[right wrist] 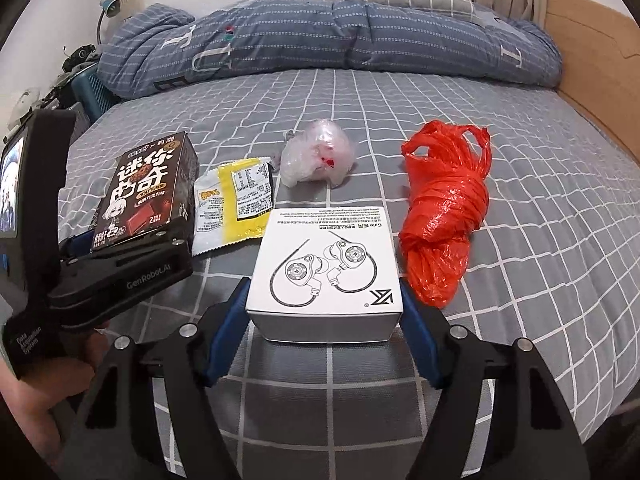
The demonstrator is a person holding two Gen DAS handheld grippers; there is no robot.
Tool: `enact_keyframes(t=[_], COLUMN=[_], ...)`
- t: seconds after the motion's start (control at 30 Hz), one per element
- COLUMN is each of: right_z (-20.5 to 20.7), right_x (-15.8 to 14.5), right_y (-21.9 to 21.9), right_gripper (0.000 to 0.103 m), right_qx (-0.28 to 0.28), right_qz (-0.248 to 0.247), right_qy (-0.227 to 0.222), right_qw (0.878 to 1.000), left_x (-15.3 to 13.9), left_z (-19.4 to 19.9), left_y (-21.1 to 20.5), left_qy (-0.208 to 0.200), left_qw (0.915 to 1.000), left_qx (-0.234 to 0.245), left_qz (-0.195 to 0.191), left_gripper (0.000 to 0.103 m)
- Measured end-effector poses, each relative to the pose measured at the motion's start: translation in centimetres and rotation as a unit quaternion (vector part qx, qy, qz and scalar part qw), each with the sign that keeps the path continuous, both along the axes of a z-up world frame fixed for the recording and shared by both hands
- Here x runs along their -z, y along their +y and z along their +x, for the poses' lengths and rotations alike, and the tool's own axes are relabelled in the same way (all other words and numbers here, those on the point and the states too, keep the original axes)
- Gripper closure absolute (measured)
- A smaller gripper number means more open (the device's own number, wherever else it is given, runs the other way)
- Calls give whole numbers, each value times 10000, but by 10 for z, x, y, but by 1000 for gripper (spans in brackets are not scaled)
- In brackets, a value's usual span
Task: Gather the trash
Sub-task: 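Grasp the brown snack box with the left tool while the right tool grasps the white earphone box, then lift and carry the snack box and earphone box with both tools over the bin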
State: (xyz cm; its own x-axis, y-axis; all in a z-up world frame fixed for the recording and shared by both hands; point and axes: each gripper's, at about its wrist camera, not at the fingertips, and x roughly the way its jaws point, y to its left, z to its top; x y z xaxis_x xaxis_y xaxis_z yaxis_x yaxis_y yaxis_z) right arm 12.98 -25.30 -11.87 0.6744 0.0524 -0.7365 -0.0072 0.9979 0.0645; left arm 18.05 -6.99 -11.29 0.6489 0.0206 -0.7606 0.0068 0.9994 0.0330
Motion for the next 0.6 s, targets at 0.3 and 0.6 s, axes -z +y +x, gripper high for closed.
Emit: enact_keyframes(t=[0.3, 0.6], right_z=[-3, -14], right_x=[-10, -36], right_y=[-2, -3], right_gripper=[36, 35], right_qx=[-21, -47], right_qz=[65, 56], right_qy=[-79, -262], right_qw=[9999, 9996], left_x=[-13, -34], left_z=[-9, -22], left_y=[8, 10], left_qy=[-165, -228], left_qw=[9997, 9991], left_qx=[91, 209], left_qz=[-174, -305], left_gripper=[9, 9])
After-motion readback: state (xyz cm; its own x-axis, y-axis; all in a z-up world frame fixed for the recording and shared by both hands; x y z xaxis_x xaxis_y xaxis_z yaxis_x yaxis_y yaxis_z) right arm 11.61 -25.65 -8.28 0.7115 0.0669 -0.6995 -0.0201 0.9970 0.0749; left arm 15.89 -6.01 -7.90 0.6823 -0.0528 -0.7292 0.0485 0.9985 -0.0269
